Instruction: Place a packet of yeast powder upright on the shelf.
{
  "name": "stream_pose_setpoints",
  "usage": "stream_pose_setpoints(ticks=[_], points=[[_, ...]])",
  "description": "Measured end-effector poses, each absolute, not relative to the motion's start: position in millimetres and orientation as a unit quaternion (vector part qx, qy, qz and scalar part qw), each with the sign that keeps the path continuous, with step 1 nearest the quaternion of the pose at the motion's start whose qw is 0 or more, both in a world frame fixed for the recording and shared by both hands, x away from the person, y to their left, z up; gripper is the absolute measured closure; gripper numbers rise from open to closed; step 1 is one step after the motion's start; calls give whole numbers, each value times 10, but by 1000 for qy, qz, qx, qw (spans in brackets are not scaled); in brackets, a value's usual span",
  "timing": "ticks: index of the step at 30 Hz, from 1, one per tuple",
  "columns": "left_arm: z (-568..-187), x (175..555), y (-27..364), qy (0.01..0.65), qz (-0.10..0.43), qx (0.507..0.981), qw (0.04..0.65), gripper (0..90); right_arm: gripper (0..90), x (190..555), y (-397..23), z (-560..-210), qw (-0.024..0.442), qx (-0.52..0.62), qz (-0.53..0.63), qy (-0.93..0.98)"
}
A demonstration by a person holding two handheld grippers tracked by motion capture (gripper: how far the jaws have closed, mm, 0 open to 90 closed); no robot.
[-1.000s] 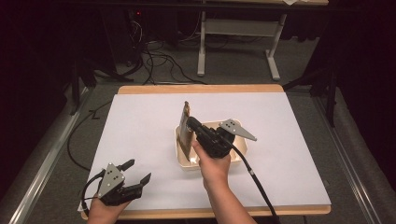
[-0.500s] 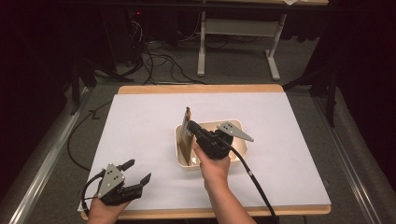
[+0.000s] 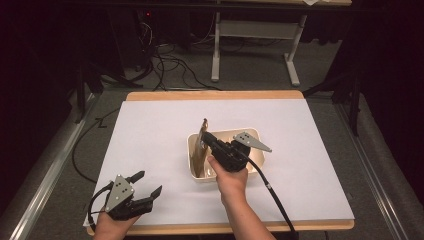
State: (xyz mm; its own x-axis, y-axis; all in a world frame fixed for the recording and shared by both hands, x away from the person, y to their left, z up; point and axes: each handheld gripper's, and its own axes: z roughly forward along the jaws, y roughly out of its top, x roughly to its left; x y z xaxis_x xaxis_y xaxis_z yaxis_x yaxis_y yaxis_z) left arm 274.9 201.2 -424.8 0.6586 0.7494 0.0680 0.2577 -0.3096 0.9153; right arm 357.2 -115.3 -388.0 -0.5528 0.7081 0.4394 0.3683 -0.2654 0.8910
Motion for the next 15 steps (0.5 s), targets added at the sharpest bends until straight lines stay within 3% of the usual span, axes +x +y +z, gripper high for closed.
stream_pose_setpoints(ticks=[15], points=[[-4244, 2750, 2018, 328, 252, 768, 488, 272, 750, 3543, -1206, -3787, 133, 453, 653, 592]])
